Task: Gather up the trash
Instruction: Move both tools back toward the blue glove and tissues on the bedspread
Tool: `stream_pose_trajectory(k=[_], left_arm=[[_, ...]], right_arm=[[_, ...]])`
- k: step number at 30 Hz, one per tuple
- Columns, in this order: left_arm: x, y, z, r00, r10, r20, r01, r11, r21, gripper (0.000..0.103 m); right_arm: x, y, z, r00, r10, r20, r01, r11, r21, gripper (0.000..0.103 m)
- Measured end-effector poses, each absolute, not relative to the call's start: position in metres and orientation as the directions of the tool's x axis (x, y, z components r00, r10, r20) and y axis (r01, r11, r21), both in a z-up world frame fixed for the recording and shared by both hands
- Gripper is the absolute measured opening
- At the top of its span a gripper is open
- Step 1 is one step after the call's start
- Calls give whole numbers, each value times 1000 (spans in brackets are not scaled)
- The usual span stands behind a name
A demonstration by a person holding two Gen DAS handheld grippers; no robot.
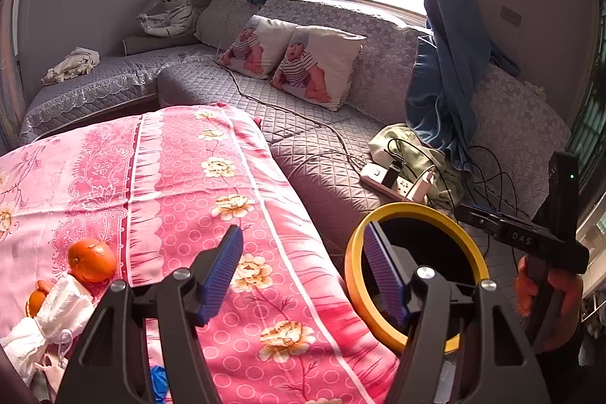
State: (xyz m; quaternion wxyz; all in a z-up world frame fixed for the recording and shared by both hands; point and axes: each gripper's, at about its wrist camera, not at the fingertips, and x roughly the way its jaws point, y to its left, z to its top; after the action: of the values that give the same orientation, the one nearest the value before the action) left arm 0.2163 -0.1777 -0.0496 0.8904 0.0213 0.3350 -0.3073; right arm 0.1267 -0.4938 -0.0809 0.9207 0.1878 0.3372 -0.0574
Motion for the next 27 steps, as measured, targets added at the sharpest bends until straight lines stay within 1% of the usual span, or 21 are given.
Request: stream_pose_trajectory(k=[14, 27], left_arm=[[218, -44, -16, 746, -353, -564, 365, 926, -97, 63], [210, 39, -31, 767, -241, -594, 230, 969, -95, 63]], right_arm=[[168, -387, -43, 777, 168, -607, -5, 965, 261, 52], [190, -282, -37, 721, 298, -626, -216, 954, 205, 53]])
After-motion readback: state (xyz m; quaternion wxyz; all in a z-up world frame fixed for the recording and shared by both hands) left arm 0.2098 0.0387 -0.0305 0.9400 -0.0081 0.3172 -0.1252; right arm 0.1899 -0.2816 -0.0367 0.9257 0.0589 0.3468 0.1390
